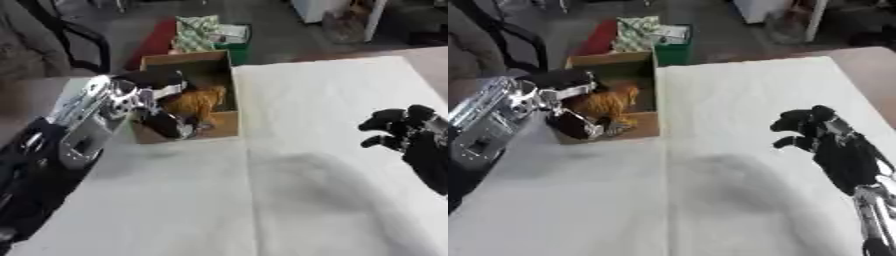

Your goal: Pick up objects on the table and place them in the box.

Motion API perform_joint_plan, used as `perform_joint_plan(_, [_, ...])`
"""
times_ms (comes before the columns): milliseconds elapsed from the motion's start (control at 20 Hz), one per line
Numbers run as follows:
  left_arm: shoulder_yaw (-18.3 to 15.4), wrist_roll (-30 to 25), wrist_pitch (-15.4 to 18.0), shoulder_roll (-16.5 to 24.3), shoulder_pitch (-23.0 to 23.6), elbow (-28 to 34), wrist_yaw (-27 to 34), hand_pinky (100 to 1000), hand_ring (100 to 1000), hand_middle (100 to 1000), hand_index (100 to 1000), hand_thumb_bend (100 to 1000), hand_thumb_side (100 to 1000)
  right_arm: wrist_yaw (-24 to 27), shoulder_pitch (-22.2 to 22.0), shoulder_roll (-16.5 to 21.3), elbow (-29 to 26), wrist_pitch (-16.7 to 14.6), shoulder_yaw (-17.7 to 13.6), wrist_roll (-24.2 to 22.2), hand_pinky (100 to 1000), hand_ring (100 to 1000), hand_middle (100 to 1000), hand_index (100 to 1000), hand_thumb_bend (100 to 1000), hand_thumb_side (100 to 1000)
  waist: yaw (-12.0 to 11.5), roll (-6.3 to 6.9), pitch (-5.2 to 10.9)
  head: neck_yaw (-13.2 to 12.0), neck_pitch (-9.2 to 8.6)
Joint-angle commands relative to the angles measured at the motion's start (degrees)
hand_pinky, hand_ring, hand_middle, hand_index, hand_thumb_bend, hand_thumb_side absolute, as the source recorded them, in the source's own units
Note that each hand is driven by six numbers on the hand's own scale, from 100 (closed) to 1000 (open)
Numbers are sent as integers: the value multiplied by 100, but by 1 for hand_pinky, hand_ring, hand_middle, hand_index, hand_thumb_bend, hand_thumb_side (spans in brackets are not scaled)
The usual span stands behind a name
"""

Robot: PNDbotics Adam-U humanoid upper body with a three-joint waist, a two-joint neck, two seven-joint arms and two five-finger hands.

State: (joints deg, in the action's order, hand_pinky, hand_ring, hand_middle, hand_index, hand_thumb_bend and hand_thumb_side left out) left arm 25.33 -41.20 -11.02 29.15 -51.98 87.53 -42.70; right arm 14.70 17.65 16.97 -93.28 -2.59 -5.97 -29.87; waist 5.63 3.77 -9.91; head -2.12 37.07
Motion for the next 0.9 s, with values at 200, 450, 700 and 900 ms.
perform_joint_plan(200, [-285, 154, 166, 49, -446, -265, -529, 522, 455, 423, 704, 100, 203, -26, 111, 144, -95, -7, 20, -33, 651, 785, 671, 764, 100, 946, 70, -4, 44, 18, -121])
perform_joint_plan(450, [-453, 518, 232, -200, -710, -901, -987, 530, 458, 428, 705, 100, 193, -32, 142, 149, -93, -16, 37, -55, 651, 785, 671, 765, 100, 950, 152, -3, 5, -2, -171])
perform_joint_plan(700, [-753, 969, 132, -496, -856, -1643, -1447, 535, 460, 431, 704, 100, 194, -40, 198, 153, -92, -23, 66, -86, 651, 785, 671, 765, 100, 954, 284, 11, -62, -45, -245])
perform_joint_plan(900, [-1090, 1340, -91, -732, -914, -2247, -1818, 536, 458, 430, 702, 100, 202, -46, 255, 145, -99, -24, 93, -114, 651, 785, 671, 765, 100, 960, 438, 43, -135, -93, -327])
